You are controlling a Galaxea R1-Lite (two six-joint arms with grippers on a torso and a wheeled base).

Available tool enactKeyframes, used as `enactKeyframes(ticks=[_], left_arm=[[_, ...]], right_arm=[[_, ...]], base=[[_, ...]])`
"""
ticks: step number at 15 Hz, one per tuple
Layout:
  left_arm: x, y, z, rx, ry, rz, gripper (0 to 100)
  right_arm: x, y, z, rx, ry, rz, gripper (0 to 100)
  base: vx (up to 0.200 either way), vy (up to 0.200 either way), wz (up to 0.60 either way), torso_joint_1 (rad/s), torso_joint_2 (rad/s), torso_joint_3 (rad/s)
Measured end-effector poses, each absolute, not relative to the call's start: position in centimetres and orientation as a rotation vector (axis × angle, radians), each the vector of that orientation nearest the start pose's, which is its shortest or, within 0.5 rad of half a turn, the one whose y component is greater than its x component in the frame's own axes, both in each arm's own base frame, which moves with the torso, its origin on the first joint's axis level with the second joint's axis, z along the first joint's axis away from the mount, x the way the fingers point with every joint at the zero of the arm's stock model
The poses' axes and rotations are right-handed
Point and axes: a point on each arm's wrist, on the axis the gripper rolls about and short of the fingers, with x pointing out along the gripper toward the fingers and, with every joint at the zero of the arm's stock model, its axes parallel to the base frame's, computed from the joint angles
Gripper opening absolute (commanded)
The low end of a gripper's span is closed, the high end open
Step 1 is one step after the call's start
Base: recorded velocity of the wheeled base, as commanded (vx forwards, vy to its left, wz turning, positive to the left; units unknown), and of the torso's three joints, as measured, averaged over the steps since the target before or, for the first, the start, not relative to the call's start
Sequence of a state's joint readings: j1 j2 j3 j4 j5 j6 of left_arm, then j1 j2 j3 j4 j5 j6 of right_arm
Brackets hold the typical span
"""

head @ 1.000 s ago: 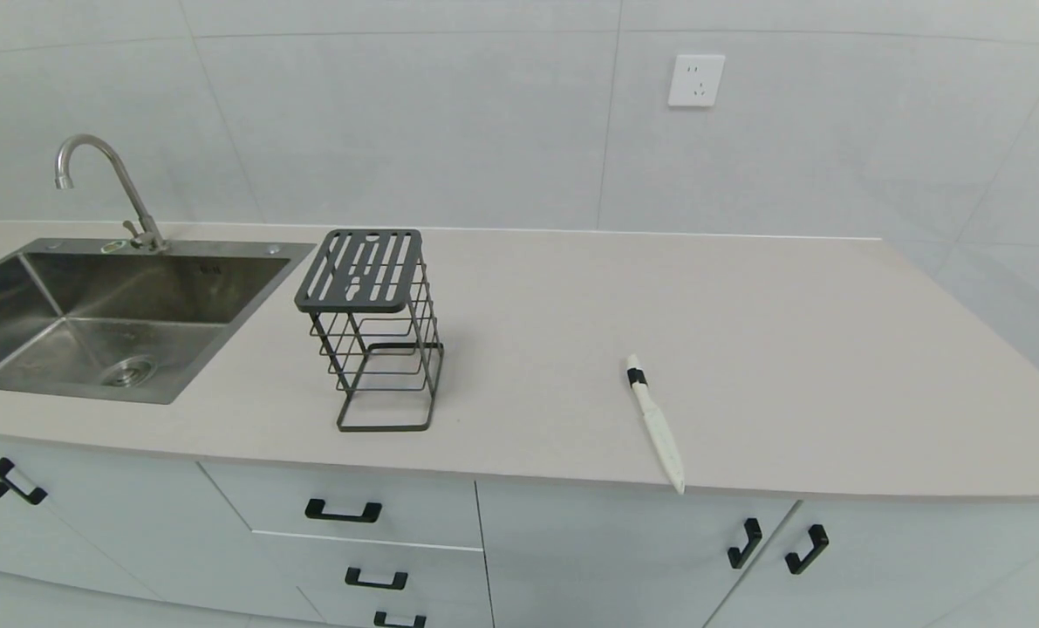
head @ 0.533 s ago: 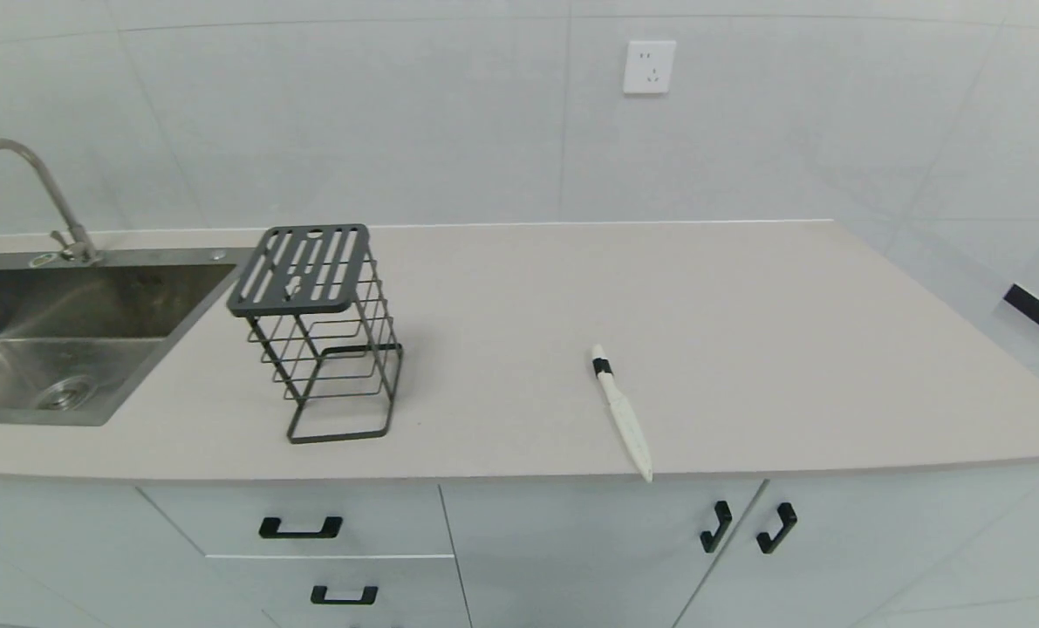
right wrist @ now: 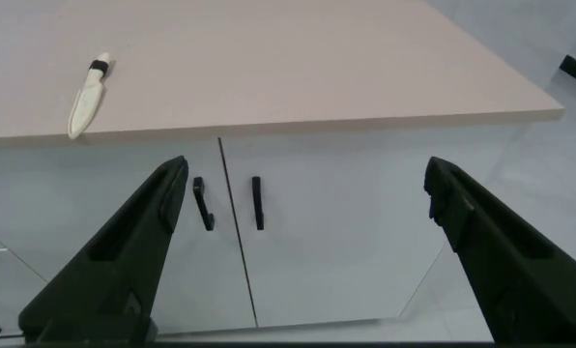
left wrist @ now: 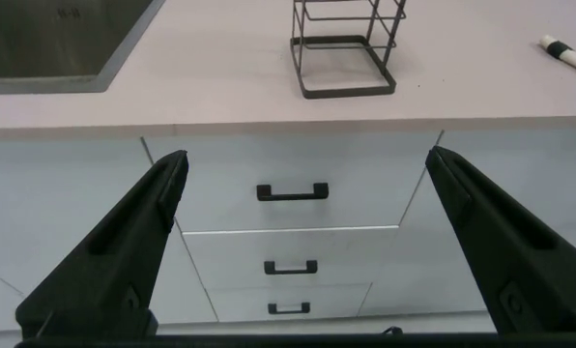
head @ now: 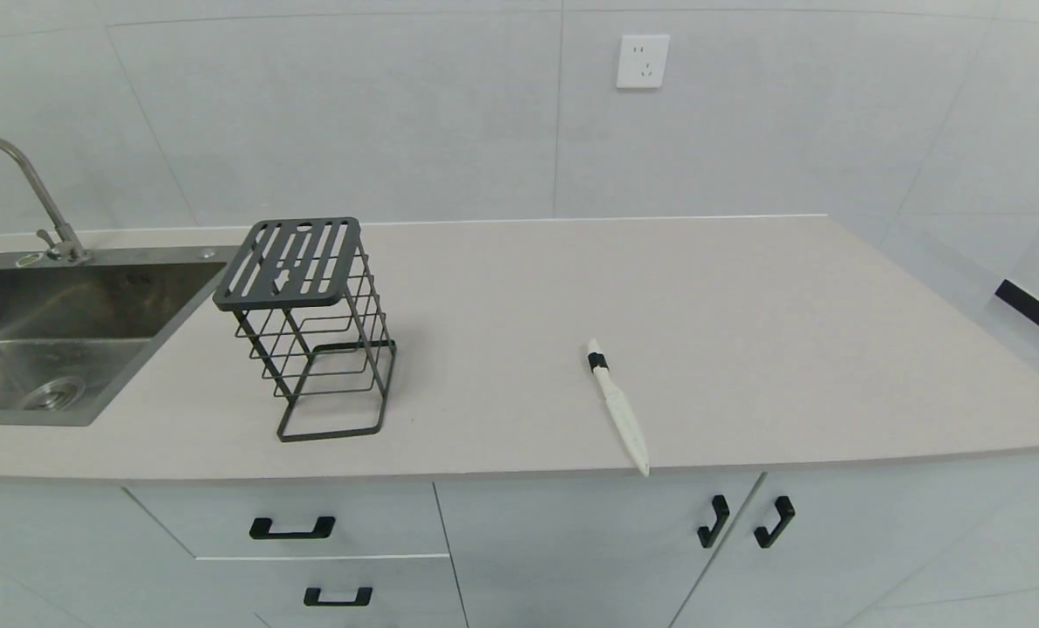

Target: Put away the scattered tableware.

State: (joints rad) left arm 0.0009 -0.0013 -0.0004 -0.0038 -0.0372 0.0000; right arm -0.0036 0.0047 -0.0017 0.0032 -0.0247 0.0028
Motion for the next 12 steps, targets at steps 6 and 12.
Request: enactKeyframes(ticks=[6, 12], left_arm=[[-2.29, -0.09, 7.6, 0.0, -0.006, -0.036, 100], [-2.29, -0.09, 7.59, -0.001, -0.006, -0.036, 100]], right_arm=[[-2.26, -0.04, 7.58, 0.001, 0.005, -0.029, 100], [-2.26, -0.04, 7.59, 0.002, 0.004, -0.029, 100]], base=[[0.0, 0.0, 0.0, 0.0, 0.0, 0.0], [0.0, 0.0, 0.0, 0.231, -0.45, -0.219]])
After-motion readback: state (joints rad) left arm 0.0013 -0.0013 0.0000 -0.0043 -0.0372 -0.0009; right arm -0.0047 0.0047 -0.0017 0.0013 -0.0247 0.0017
